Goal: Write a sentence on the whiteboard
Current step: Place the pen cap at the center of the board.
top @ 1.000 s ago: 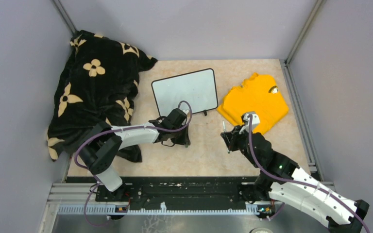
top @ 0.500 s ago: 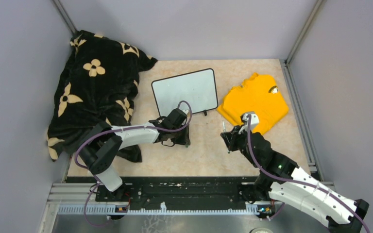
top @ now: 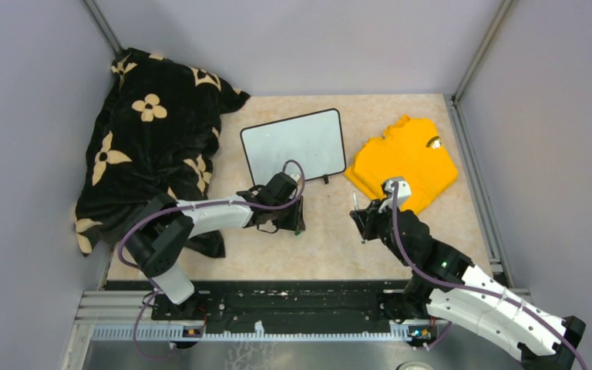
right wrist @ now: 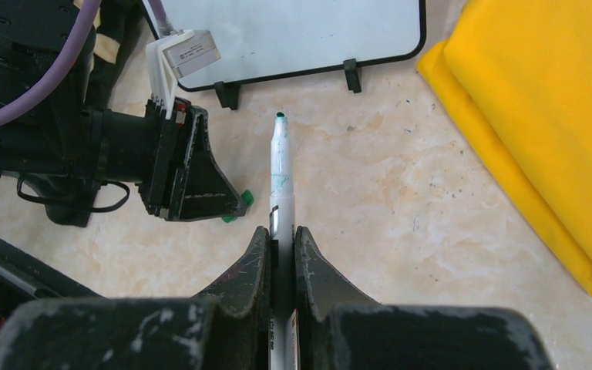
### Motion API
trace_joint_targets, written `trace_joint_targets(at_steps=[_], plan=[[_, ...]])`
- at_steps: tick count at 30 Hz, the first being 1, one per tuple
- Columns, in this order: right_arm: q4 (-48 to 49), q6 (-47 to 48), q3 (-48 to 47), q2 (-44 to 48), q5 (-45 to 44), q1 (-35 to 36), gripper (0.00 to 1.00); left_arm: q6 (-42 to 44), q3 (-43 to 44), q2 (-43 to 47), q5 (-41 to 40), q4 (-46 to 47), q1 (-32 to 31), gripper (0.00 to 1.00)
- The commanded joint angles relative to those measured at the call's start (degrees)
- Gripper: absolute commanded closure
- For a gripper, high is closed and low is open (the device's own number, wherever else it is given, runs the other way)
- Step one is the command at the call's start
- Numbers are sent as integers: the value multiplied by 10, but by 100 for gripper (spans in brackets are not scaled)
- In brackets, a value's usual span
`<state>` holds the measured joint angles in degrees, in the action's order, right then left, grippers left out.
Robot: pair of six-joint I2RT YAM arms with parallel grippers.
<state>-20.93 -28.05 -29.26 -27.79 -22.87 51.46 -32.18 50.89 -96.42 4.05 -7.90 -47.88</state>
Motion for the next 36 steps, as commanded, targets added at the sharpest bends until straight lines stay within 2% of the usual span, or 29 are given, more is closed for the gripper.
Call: trace_joint_targets(at_steps=[1, 7, 11, 15, 16, 18, 21, 24, 30, 36], plan=[[19, 5, -11, 1, -4, -3, 100, -6, -10, 20, -14, -9, -3, 59], [18, 25, -25, -1, 15, -3, 100, -6, 21, 85, -38, -48, -3, 44], [10, 75, -60, -7, 48, -3, 100, 5, 31, 168, -70, -47, -2, 32], [16, 119, -110, -21, 129, -3, 100, 26, 8, 273, -67, 8, -2, 23], [18, 129, -122, -29, 157, -3, 100, 34, -4, 301, -55, 34, -2, 18], [25, 145, -147, -49, 218, -3, 100, 59, -38, 352, 13, 123, -2, 2], [39, 157, -183, -90, 333, -3, 100, 83, -86, 418, 103, 237, -3, 1], [57, 159, -209, -126, 410, -2, 100, 93, -103, 458, 163, 278, -2, 1], [86, 163, -232, -163, 473, 1, 100, 39, -101, 472, 252, 296, -2, 2], [103, 159, -237, -176, 511, 4, 100, -22, -110, 457, 320, 350, -1, 12]])
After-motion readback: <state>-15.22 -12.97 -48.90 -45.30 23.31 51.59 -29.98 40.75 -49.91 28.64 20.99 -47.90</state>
